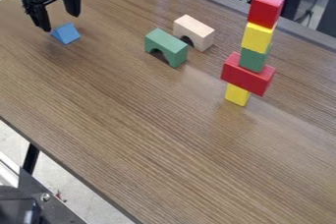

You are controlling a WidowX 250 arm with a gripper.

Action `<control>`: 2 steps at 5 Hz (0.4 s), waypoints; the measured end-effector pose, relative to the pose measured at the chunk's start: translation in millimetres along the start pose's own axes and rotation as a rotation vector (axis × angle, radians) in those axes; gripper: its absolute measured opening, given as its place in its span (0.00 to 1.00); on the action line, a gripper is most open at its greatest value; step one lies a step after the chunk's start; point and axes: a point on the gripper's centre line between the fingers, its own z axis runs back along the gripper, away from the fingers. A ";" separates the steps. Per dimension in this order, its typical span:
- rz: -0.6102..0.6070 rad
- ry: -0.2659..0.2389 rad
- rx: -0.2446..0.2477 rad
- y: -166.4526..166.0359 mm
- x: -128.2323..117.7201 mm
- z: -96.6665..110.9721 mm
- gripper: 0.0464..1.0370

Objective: Pick a triangle and put it on the red cube

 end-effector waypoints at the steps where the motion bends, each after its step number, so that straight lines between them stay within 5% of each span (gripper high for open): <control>1: 0.007 -0.008 -0.002 -2.9 2.7 -5.9 0.96; 2: 0.024 -0.009 -0.003 -4.8 4.4 -7.4 0.96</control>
